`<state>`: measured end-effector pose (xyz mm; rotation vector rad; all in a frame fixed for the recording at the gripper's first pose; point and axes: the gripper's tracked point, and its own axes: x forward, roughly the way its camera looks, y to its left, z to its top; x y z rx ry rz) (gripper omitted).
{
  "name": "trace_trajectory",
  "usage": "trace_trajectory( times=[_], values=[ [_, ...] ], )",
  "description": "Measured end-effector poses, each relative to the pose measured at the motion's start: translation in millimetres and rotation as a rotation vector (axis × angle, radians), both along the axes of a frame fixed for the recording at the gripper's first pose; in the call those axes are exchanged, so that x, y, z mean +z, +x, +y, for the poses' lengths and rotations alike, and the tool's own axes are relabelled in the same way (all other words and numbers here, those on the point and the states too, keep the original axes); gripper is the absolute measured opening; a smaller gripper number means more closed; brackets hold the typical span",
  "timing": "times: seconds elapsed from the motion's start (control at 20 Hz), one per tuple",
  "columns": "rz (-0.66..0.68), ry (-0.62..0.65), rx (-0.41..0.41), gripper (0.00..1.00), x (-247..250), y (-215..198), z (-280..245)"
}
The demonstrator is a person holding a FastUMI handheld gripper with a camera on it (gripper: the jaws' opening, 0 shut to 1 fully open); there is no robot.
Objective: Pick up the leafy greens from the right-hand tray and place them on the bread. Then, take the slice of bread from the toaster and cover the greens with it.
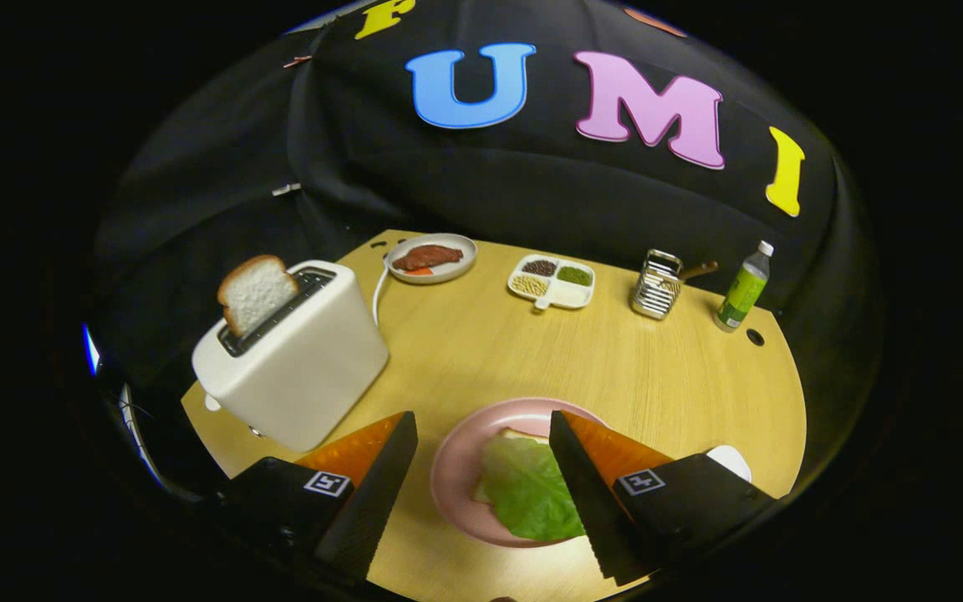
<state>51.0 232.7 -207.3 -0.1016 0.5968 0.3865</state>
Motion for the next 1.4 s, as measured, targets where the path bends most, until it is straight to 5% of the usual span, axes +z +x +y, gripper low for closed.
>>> trace_trajectory(
  times=[0.35, 0.8, 1.3, 1.4],
  values=[
    [-0.064, 0.112, 0.151, 0.99, 60.6, -7.8, 107.2],
    [-0.07, 0.093, 0.312, 1.0, 60.4, -19.0, 232.6],
    [0.033, 0.063, 0.167, 0.99, 7.7, 20.5, 275.6],
    [0.034, 0.045, 0.168, 0.89, 1.5, 22.3, 280.5]
  ],
)
